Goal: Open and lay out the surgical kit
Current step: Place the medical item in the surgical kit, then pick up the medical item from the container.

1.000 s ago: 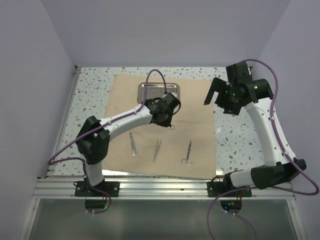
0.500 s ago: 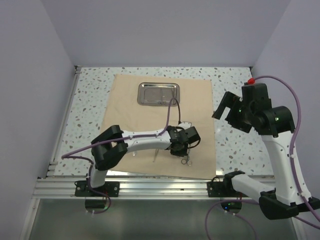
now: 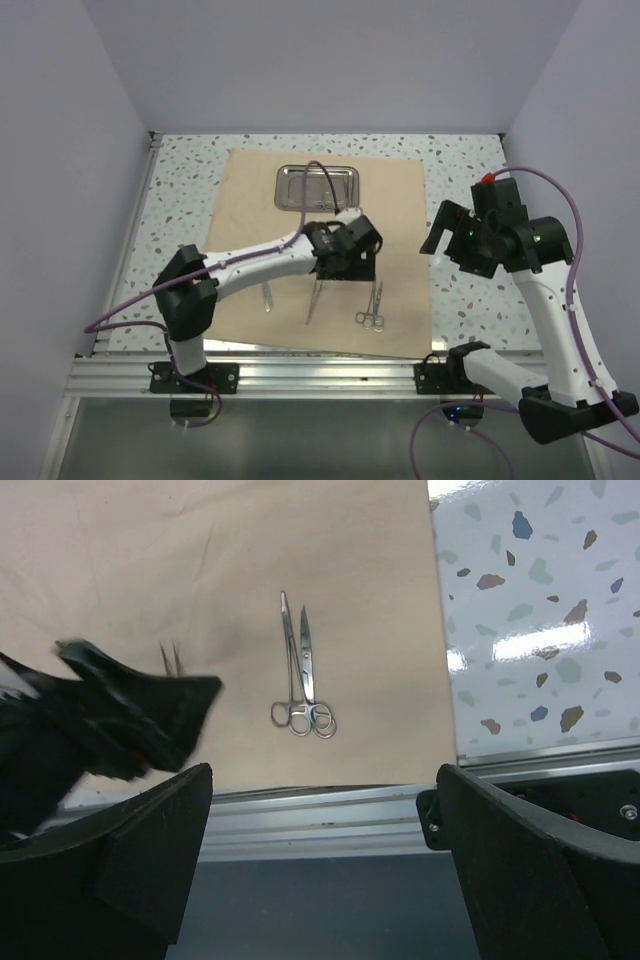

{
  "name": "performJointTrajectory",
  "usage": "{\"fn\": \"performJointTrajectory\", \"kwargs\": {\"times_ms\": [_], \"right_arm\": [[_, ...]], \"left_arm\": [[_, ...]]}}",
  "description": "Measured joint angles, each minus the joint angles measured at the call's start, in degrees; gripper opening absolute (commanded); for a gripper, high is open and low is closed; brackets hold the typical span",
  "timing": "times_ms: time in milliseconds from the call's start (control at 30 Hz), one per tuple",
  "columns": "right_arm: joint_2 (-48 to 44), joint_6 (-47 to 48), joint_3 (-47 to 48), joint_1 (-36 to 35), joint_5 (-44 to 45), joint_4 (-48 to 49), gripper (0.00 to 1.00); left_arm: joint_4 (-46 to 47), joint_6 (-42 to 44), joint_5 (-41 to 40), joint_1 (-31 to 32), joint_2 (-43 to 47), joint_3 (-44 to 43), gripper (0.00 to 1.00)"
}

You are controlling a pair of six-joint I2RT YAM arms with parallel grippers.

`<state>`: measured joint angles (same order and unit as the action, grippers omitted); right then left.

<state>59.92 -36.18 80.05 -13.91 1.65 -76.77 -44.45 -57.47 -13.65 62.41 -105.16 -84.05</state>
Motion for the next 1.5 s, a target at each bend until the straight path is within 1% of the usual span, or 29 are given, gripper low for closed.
{"fn": "performJointTrajectory", "kwargs": {"times_ms": [67,133,233,300,367,400,467,533,667,1000,1133,1400,1500], "right_arm": [[0.15,-0.04,-0.04,0.00,-0.13,0.17,0.98],[0.48,-0.11,-0.02,0.00,-0.13,0.31,0.99],[1.90,-0.35,0.24,0.00,-0.02,0.39,0.98],[3.28,-0.74,0.72,0.00,0.35,0.48,0.98],[4.33,-1.22,0.94,0.00,0.44,0.57,0.98],[4.68,-1.42,0.96,0.00,0.48,0.57,0.98],[5.25,-1.77,0.98,0.00,0.70,0.52,0.98],[5.79,-1.99,1.14,0.00,1.16,0.48,0.99],[7.21,-2.34,1.49,0.00,2.14,0.52,0.98],[9.42,-2.19,1.51,0.00,3.63,0.57,0.98],[9.86,-1.66,1.51,0.00,3.91,0.55,0.98],[10.27,-0.15,1.51,0.02,4.92,0.55,0.98],[10.27,0.42,1.51,0.04,4.92,0.55,0.98]], "left_arm": [[0.22,3.28,-0.57,-6.21,1.77,-1.38,0.83],[1.14,7.61,-1.68,-13.18,1.46,-4.35,0.79],[1.79,14.23,-2.75,-21.90,-3.13,-11.34,0.76],[2.45,18.29,-2.86,-25.42,-8.31,-16.94,0.73],[2.93,21.68,-2.62,-27.63,-14.16,-22.45,0.71],[3.23,23.02,-2.40,-28.33,-17.07,-25.00,0.68],[3.17,25.33,-1.38,-29.49,-22.51,-29.38,0.65],[3.13,26.82,-0.15,-30.29,-26.43,-31.95,0.63],[3.21,28.17,1.86,-31.12,-30.27,-33.51,0.59],[4.46,28.70,5.16,-31.23,-31.06,-35.63,0.55],[4.57,28.65,5.51,-31.26,-31.61,-37.07,0.54],[4.55,28.55,5.99,-31.08,-33.18,-37.24,0.48],[4.55,28.52,5.99,-30.82,-33.31,-37.24,0.49]]}}
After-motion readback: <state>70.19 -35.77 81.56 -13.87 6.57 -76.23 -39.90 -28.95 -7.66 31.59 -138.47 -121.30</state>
